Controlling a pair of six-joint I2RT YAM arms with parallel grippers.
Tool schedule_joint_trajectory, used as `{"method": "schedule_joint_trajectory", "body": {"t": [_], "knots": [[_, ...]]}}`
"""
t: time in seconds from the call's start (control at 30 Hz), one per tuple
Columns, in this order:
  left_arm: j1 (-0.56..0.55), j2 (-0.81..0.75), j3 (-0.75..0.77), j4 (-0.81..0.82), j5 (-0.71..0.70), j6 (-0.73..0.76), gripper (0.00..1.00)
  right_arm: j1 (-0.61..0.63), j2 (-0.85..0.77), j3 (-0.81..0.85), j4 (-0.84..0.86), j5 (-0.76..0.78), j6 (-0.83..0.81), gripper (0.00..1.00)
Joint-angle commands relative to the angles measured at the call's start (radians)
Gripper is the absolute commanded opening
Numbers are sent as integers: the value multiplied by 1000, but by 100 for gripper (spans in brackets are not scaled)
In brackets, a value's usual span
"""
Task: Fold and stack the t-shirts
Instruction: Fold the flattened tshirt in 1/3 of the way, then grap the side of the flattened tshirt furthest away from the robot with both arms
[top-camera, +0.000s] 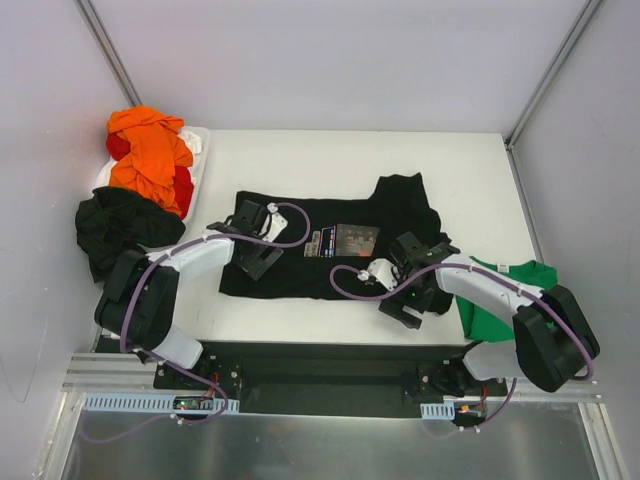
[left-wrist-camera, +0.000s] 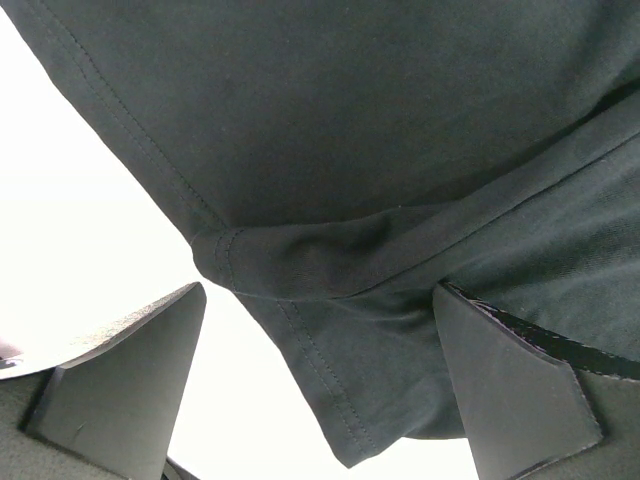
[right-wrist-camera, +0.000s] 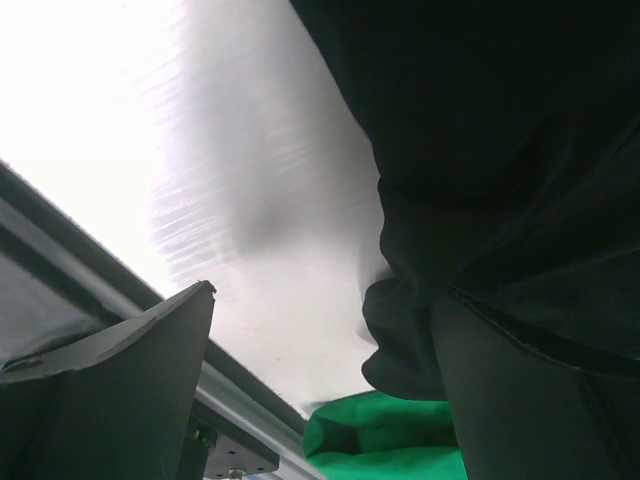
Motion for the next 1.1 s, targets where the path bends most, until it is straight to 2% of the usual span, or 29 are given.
{"method": "schedule_joint_trajectory", "body": {"t": [0.0,0.17,0.23,0.33,0.37,0.4,0.5,0.6,0.77,1.07], "knots": [[-26,-36,-101,-156,35,3,99,42,-67,-26,-60,-39,-25,91],[-32,-176,-88,-156,54,25,99,57,-122,11,-31,47,6,91],[-32,-229,-69,-155,55,36,99,57,-130,57,-12,134,15,92],[-32,-289,-25,-149,73,58,99,59,-154,126,28,229,23,95],[-32,-303,-2,-146,81,65,99,57,-161,143,38,249,26,100],[-32,-312,8,-141,89,73,99,59,-165,158,49,290,29,97],[-30,-316,51,-124,86,104,99,56,-133,233,83,366,29,96],[-27,-263,86,-71,29,136,99,25,-58,308,147,413,17,96],[2,-84,201,-5,-31,136,99,-127,146,491,216,343,6,96],[39,159,388,14,-97,135,99,-268,562,962,194,247,31,99]]}}
